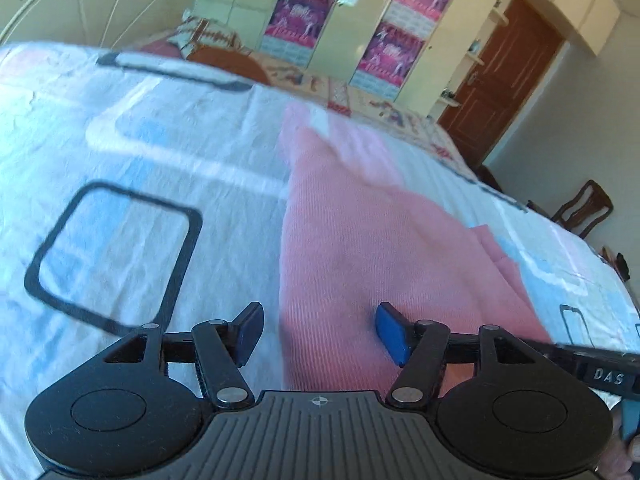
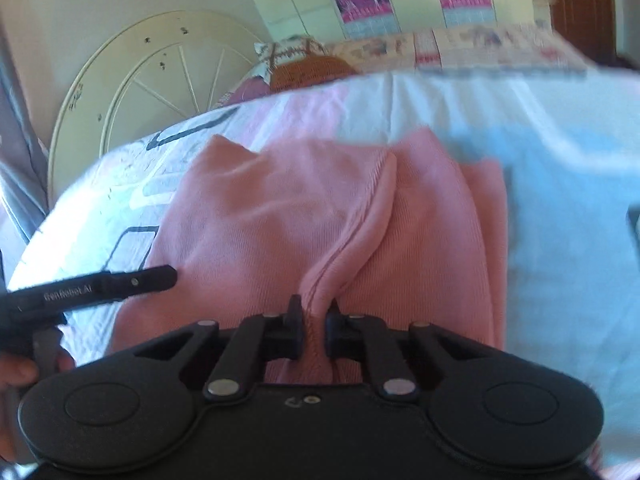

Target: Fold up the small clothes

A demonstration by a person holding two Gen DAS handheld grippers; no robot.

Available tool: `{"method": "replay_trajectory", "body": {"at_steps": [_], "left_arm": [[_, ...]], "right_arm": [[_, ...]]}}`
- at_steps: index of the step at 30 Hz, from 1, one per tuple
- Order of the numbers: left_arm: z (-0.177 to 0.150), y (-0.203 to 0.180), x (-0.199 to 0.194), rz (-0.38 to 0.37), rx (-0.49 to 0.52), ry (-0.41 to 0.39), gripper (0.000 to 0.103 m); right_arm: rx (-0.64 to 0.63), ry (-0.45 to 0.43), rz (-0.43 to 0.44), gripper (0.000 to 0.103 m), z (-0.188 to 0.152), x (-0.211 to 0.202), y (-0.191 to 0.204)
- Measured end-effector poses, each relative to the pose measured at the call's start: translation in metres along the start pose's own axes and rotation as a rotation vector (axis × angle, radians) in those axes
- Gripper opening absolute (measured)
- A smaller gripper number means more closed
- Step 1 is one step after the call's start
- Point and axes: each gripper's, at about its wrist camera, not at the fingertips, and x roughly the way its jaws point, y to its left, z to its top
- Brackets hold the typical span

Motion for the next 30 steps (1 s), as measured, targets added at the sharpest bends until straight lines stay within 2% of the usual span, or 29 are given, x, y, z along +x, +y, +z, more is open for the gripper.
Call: {"method": "replay_trajectory", "body": {"at_steps": [3,5,7,8,10,13,14,16,17,20,24,25,26,27,30], "left_arm": [[0.001,-0.008,-0.001,-0.065,0.022,0.001,0.062],[-0.002,-0.016,0.005,-0.089,0.047,0.024,0.063],[-0.008,-0.030,0.014,-0.074,0.102,0.053,0.063],[-0.011,-0.035,0.018,-0.050,0.122,0.059,0.063],[-0.012,-0.035,0.020,-0.053,0.089,0.064,0.063],[-0.005,-0.033,0.015,-0.060,0.087,0.079,0.063],[-0.003,-0.032,0.011,-0.067,0.097,0.069,0.063],[0.003,-0.029,0.004,-0.074,0.107,0.037,0.063],[0.007,-0.026,0.004,-0.077,0.099,0.029,0.063],[0.016,-0.013,0.014,-0.080,0.053,0.035,0.063],[0.017,-0.011,0.028,-0.079,0.041,0.056,0.063],[0.016,-0.011,0.030,-0.079,0.042,0.060,0.063],[0.015,-0.011,0.032,-0.080,0.043,0.065,0.063],[0.015,-0.011,0.032,-0.082,0.036,0.070,0.063],[0.017,-0.009,0.033,-0.135,-0.019,0.085,0.063]], "right_arm": [[-0.060,-0.102,-0.037,0.009,0.002,-0.038,0.006],[-0.102,-0.142,-0.096,0.009,-0.005,-0.060,0.003],[-0.124,-0.126,-0.158,0.009,-0.017,-0.062,-0.006],[-0.088,-0.079,-0.157,0.009,-0.022,-0.049,-0.019],[-0.009,-0.020,-0.143,0.009,-0.030,-0.021,-0.037],[0.059,-0.037,-0.108,0.010,-0.029,-0.018,-0.043],[0.063,-0.044,-0.099,0.013,-0.028,-0.021,-0.043],[0.079,-0.086,-0.111,0.035,-0.023,-0.029,-0.048],[0.111,-0.110,-0.096,0.049,-0.021,-0.033,-0.057],[0.214,-0.106,-0.048,0.047,-0.004,-0.022,-0.082],[0.218,-0.094,-0.053,0.030,0.014,0.002,-0.094],[0.204,-0.090,-0.052,0.026,0.017,0.006,-0.094],[0.177,-0.086,-0.053,0.015,0.020,0.010,-0.092],[0.141,-0.083,-0.059,0.009,0.022,0.011,-0.089],[0.070,-0.118,-0.077,0.008,0.026,0.000,-0.084]]}}
